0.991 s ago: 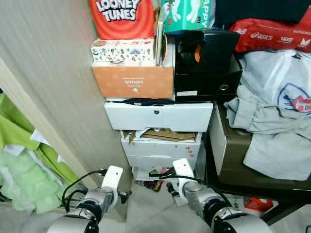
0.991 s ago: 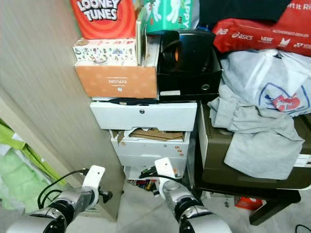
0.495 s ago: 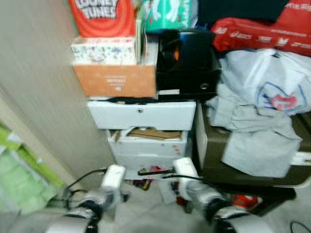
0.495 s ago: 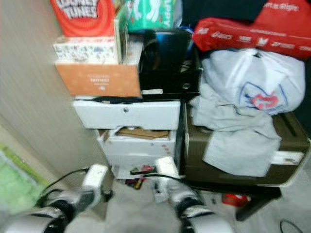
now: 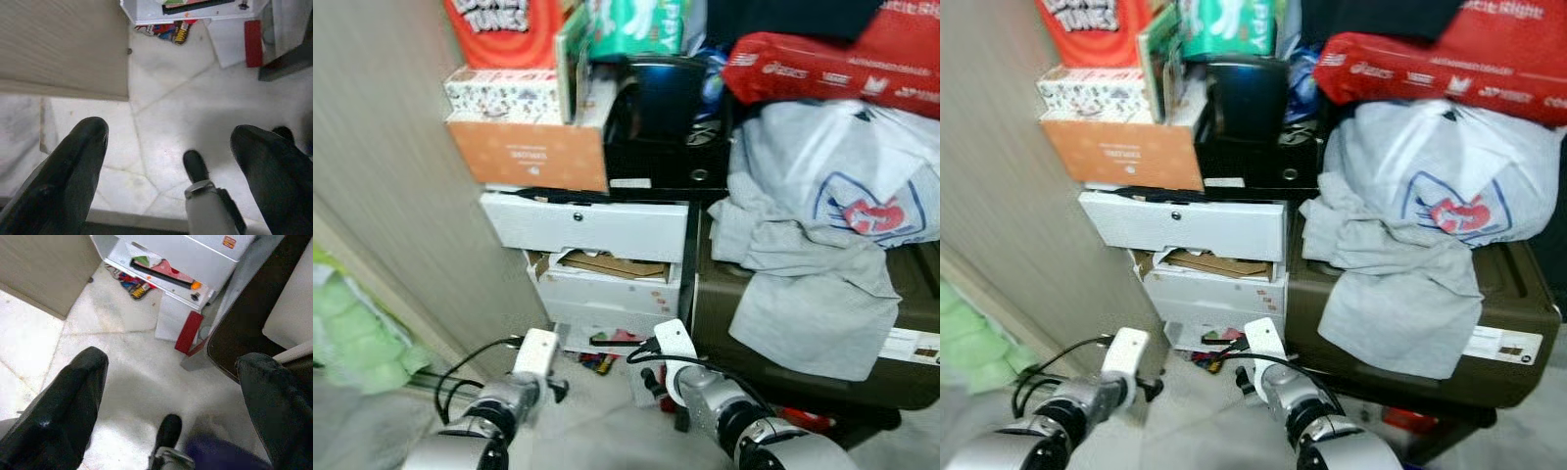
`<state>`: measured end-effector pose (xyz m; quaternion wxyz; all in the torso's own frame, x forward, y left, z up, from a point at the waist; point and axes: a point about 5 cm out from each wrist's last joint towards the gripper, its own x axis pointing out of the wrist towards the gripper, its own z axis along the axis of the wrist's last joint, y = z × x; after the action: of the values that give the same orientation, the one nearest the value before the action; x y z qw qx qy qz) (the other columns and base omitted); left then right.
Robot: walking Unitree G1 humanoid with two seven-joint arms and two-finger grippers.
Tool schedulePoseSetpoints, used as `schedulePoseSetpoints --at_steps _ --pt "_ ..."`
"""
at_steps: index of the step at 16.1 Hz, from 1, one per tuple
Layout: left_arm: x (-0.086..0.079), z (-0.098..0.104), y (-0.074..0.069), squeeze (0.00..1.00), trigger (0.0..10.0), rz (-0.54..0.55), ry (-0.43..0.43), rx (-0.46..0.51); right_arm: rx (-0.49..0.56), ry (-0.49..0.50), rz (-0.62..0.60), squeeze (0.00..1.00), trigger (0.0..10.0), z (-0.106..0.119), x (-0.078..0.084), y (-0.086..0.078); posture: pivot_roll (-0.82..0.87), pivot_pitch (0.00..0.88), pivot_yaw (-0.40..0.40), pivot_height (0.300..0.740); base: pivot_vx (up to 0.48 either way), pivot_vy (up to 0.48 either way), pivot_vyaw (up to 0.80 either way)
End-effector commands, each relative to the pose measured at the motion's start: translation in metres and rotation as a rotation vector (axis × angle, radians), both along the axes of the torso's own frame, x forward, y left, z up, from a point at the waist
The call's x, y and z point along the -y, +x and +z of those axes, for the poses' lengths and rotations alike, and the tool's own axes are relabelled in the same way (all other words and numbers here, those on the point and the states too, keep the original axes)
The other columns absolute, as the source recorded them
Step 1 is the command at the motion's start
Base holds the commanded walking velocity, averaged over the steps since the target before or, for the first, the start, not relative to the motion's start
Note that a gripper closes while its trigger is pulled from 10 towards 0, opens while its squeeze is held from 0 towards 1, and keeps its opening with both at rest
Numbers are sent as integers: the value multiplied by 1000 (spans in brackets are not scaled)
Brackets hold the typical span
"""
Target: Clean up the room
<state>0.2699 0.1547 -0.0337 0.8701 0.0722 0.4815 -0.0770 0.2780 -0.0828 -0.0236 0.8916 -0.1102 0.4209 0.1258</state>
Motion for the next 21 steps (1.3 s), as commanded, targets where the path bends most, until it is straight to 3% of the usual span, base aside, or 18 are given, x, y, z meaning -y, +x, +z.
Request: schedulePoseSetpoints --at_steps 1,10,11,21 --pt "3 -1 -1 0 10000 -1 -4 -4 14 -40 -20 0 10000 2 10 4 -265 0 70 740 0 0 0" --pt "3 -3 -3 0 10000 2 -2 -14 25 -35 1 0 10000 2 8 4 -264 0 67 740 0 0 0" --pt "3 -3 -3 0 10000 1 0 -14 36 -52 60 0 10000 3 4 4 -261 0 65 740 0 0 800" --pt "2 3 4 0 10000 51 -2 30 48 -55 143 0 10000 6 -7 5 -230 0 37 740 0 0 800"
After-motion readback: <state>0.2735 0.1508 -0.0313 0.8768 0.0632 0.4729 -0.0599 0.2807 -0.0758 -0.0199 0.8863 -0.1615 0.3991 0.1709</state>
